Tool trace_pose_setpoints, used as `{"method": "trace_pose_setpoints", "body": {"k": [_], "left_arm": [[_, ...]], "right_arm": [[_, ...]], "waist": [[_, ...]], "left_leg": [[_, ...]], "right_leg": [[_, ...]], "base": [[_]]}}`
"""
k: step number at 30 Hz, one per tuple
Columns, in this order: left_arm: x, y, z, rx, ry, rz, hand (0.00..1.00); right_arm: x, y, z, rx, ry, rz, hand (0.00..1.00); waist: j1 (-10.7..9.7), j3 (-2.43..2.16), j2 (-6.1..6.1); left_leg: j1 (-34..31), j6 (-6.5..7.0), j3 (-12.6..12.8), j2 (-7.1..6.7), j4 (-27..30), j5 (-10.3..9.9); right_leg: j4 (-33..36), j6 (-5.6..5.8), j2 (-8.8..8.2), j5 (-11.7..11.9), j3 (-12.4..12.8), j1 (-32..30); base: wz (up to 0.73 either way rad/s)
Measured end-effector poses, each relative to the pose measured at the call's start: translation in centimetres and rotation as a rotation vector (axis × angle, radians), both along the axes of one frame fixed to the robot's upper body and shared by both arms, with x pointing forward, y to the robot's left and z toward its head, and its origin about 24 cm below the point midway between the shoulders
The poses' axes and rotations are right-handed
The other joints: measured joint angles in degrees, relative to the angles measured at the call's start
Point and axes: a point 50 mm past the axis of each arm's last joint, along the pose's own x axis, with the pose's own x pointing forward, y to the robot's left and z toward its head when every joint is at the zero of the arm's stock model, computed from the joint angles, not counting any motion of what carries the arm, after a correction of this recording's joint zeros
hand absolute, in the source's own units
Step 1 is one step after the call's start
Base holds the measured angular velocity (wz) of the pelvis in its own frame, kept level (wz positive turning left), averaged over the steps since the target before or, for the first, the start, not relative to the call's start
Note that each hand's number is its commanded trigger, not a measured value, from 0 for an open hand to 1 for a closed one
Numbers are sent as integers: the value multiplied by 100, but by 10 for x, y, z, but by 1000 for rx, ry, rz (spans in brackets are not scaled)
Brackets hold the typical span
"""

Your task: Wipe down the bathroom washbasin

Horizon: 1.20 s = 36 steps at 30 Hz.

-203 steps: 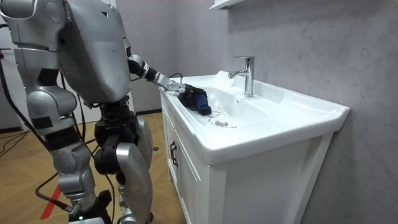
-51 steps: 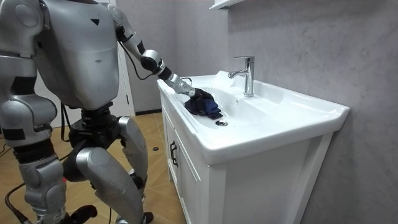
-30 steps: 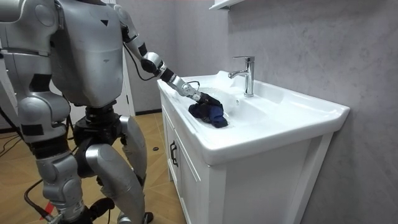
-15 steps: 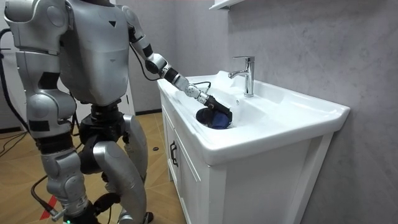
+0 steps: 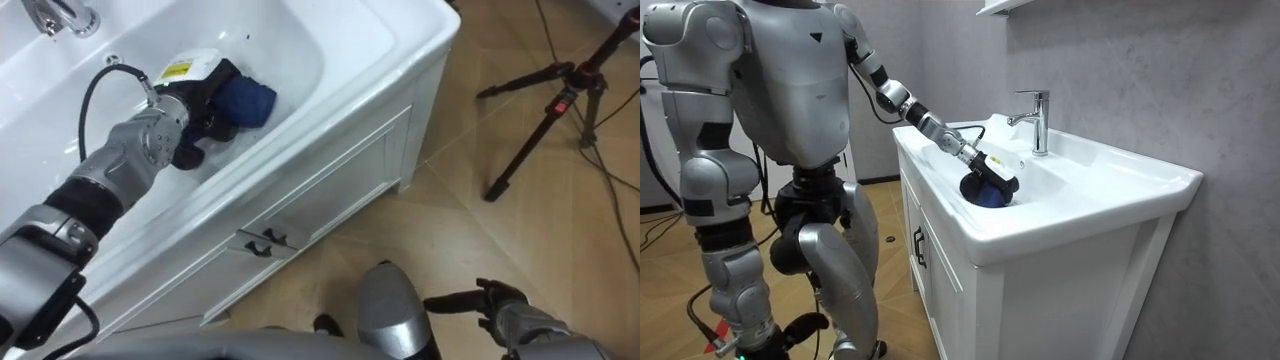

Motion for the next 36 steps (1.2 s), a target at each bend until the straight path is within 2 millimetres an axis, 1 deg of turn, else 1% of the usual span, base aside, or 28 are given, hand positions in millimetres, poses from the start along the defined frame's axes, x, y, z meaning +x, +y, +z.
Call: {"method": "trace_pose_setpoints", "body": {"k": [1, 2, 3, 4, 7, 8, 10, 15, 18, 21, 24, 27, 28, 29, 31, 34, 36], "left_arm": [[0, -1, 0, 13, 2, -4, 100], [-1, -2, -1, 29, 4, -14, 100], [-1, -3, -1, 36, 5, -18, 100], [-1, -4, -1, 51, 5, -24, 100], [-1, -9, 0, 82, -3, -39, 100], [-1, -12, 0, 109, -10, -50, 100], [-1, -14, 1, 146, -14, -61, 100], [-1, -15, 1, 190, -18, -63, 100], [0, -14, 1, 224, -15, -57, 100], [-1, -11, -4, 272, 3, -37, 100], [-1, -4, -7, 327, 13, -17, 100], [-3, 5, -13, 375, 54, 16, 100], [-4, 11, -16, 408, 73, 35, 100], [-6, 18, -20, 434, 100, 65, 100], [-9, 26, -25, 440, 134, 112, 100], [-14, 36, -32, 443, 180, 161, 100], [-15, 39, -35, 438, 202, 190, 100]], "right_arm": [[-1, 0, 0, -1, 3, 0, 0], [-2, -1, 0, -1, 13, -4, 0], [-3, -1, 0, -2, 17, -3, 0], [-3, -1, 0, -4, 22, 3, 0], [-4, -2, 0, -18, 48, 43, 0], [-5, -2, 0, -24, 62, 56, 0], [-6, -2, -1, -29, 76, 51, 0], [-11, -3, -1, -34, 113, 21, 0], [-11, -3, -1, -34, 125, 14, 0], [-12, -3, -1, -32, 141, 24, 0], [-11, -2, -1, -18, 144, 31, 0], [-11, 0, -2, -16, 159, 45, 0], [-12, 1, -2, -12, 169, 41, 0], [-13, 1, -3, -10, 175, 33, 0], [-12, 1, -3, -15, 181, 19, 0], [-9, 3, -3, -28, 173, -21, 0], [-8, 6, -4, -34, 164, -42, 0]], "waist": [[-9, -28, 49], [-18, -20, 39], [-20, -30, 56], [-27, -30, 62], [-63, -9, 135], [-79, -9, 174], [-82, -11, 214], [-104, -12, 215], [-167, -14, 217], [-175, -13, 195], [-181, -14, 142], [-167, -46, 27], [-145, -69, -51], [-154, -97, -102], [-141, -121, -152], [-118, -118, -166], [-104, -117, -167]], "left_leg": [[21, 0, 1, -1, -12, 0], [50, 0, 3, -2, -28, 0], [65, 1, 8, -2, -37, 0], [80, 4, 15, -6, -71, 2], [75, 12, 25, -14, -88, 6], [68, 13, 32, -18, -116, 7], [78, 22, 58, -23, -167, 10], [78, 27, 62, -61, -162, 13], [89, 29, 47, -72, -165, 15], [199, 32, 94, -70, -173, 17], [242, 32, 182, -67, -171, 17], [259, 28, 242, -11, -177, 12], [274, 13, 300, 3, -162, -2], [275, 2, 305, 14, -153, -25], [284, -1, 313, 20, -156, -28], [313, -1, 322, 32, -150, -27], [329, -2, 323, 35, -148, -26]], "right_leg": [[-7, 2, 1, 0, 4, 14], [-9, 6, 2, -2, 6, 35], [-9, 7, 4, -3, 11, 46], [-8, 10, 4, -5, 16, 50], [-8, 24, -5, -15, 17, 43], [-5, 36, -4, -27, 32, 41], [7, 39, -5, -35, 47, 35], [32, 40, -11, -51, 56, 15], [21, 41, -10, -50, 51, 19], [14, 41, 21, -50, 120, 77], [27, 41, 38, -51, 197, 76], [36, 39, 73, -50, 257, 78], [75, 35, 106, -51, 325, 74], [101, 23, 118, -52, 331, 70], [110, 9, 122, -45, 327, 72], [106, -5, 119, -36, 320, 89], [104, -7, 118, -34, 321, 105]], "base": [[0], [0], [0], [0], [1], [0], [0], [0], [0], [-13], [-15], [-11], [-16], [-15], [-5], [-6], [-2]]}}
